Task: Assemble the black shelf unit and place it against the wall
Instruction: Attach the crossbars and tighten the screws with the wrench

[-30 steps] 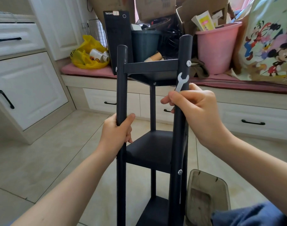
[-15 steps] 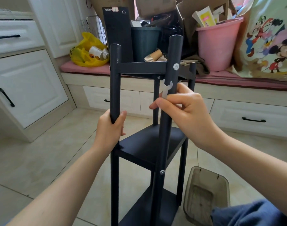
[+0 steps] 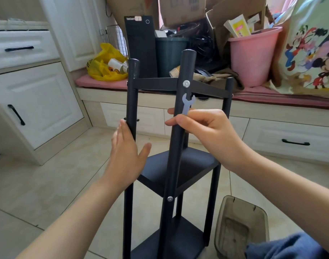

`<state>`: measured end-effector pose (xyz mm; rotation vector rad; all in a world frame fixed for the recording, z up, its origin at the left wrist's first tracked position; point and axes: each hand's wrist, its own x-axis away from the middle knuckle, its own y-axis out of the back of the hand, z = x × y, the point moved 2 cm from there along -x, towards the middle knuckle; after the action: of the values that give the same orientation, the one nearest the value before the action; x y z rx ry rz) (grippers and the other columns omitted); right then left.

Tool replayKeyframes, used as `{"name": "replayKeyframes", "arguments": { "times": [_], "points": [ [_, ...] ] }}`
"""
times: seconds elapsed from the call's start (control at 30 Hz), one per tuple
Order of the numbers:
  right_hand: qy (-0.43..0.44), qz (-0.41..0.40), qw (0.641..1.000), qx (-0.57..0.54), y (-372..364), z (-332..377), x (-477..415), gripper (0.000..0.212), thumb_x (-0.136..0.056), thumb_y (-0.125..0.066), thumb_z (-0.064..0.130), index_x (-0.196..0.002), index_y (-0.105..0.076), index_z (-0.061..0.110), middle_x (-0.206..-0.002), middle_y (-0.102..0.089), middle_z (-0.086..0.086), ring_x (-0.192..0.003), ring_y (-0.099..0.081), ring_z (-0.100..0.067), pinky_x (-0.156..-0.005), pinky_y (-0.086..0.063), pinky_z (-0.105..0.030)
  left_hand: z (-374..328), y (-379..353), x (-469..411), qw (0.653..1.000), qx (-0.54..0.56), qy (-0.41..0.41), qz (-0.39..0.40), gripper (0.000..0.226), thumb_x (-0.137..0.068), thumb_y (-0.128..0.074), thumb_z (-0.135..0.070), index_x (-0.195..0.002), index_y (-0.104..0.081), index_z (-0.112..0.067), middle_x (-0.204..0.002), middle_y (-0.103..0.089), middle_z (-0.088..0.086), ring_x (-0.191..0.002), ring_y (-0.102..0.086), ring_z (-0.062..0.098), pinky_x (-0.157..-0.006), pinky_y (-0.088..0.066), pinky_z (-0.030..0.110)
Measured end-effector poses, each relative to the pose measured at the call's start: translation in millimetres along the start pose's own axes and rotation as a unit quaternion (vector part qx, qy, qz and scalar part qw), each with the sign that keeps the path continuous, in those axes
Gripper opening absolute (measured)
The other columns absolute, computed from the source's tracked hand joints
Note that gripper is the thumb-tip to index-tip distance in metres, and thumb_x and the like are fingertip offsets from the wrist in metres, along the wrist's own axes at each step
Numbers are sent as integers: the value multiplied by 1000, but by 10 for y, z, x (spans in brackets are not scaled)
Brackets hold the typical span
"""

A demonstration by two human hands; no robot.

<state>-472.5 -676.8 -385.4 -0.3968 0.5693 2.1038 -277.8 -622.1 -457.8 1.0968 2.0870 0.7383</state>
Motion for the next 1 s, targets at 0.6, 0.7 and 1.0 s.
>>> {"name": "replayKeyframes", "arguments": {
  "times": [0.6, 0.7, 1.0],
  "points": [
    [11, 11, 1000, -11, -150, -5, -98, 18, -97, -59, 12, -93, -77, 12, -99, -77, -2, -104, -69, -7, -89, -54, -21, -637, -132, 369, 919, 384, -22, 84, 36, -103, -41, -35, -84, -50, -6, -51, -45, 1, -48, -44, 24, -49, -48, 27],
    [15, 26, 999, -16, -182, -13, -102, 19, -97, -59, 13, -94, -77, 10, -101, -76, -2, -108, -67, -5, -91, -51, -19, -627, -141, 382, 923, 378, -22, 67, 37, -102, -41, -37, -80, -48, -8, -49, -44, -1, -40, -42, 16, -45, -43, 32],
    [30, 24, 999, -16, -179, 8, -110, 19, -97, -59, 11, -95, -77, 8, -99, -76, 2, -109, -66, -4, -92, -51, -19, -662, -138, 434, 908, 414, -2, 62, 45, -88, -45, -51, -78, -46, -7, -59, -41, 11, -41, -35, 14, -39, -31, 28]
  ]
}}
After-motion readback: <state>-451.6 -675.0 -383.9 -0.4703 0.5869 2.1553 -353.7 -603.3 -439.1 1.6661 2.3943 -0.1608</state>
